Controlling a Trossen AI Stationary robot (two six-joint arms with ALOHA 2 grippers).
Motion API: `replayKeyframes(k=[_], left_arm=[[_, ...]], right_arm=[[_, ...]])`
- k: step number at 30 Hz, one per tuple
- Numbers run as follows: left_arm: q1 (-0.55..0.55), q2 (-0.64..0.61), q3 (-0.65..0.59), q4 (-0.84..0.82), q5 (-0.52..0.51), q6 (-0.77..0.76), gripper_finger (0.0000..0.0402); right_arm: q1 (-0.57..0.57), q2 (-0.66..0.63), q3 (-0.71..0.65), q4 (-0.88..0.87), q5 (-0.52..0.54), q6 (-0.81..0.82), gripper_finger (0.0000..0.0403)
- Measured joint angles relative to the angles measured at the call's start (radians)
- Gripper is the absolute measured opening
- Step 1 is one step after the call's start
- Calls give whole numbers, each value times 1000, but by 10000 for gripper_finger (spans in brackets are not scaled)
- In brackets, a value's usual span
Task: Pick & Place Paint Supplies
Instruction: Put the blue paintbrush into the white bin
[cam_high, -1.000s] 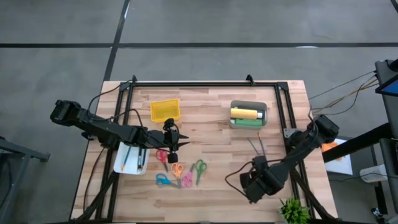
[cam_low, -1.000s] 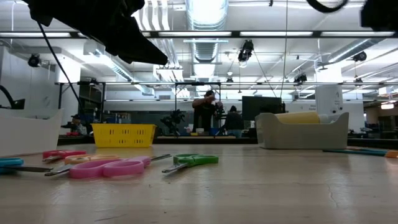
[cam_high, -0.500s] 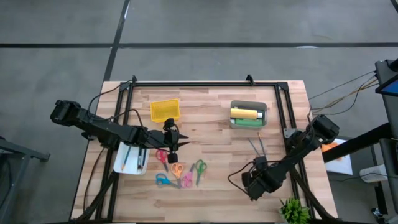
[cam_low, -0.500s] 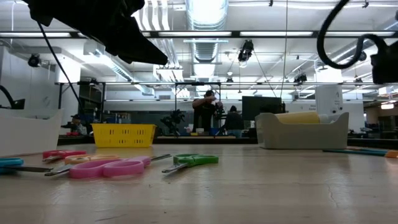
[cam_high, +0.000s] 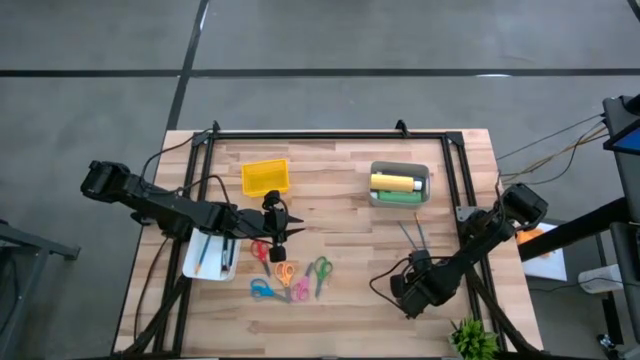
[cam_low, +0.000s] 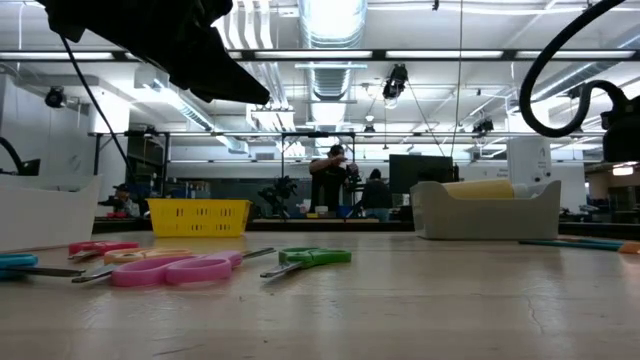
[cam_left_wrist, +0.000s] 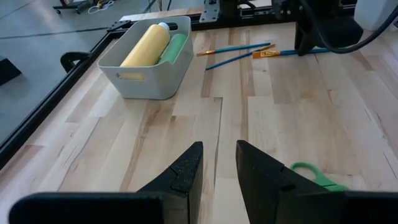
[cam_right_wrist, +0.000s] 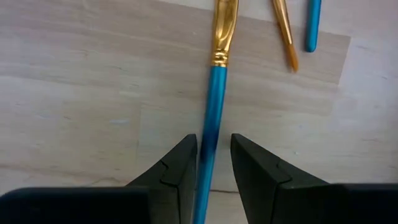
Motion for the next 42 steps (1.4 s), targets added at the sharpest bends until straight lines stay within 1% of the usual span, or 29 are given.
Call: replayKeyframes(k=[7, 9, 11, 15, 17, 19, 24, 35, 38, 42], left_arm=[[0, 0, 0, 0, 0, 1, 96], [0, 0, 0, 0, 0, 1, 96], [0, 0, 0, -1, 0, 3, 96], [0, 0, 0, -1, 0, 4, 96], [0, 0, 0, -1, 0, 3, 96], [0, 0, 0, -1, 0, 3, 96], [0, 0, 0, -1, 0, 3, 96], [0, 0, 0, -1, 0, 3, 96], [0, 0, 0, -1, 0, 3, 96], [0, 0, 0, -2, 0, 3, 96]], right_arm=[[0, 2, 5, -2, 0, 4, 101], [0, 3, 5, -1, 1, 5, 94], [0, 3, 5, 3, 7, 4, 78], [0, 3, 5, 6, 16, 4, 33], [0, 3, 5, 5, 29, 2, 19], [0, 3, 5, 6, 30, 0, 20], [0, 5, 4, 8, 30, 0, 38], [0, 4, 7, 3, 33, 0, 41], [0, 1, 21, -20, 33, -2, 42], [-2, -19, 61, -89, 80, -14, 42]])
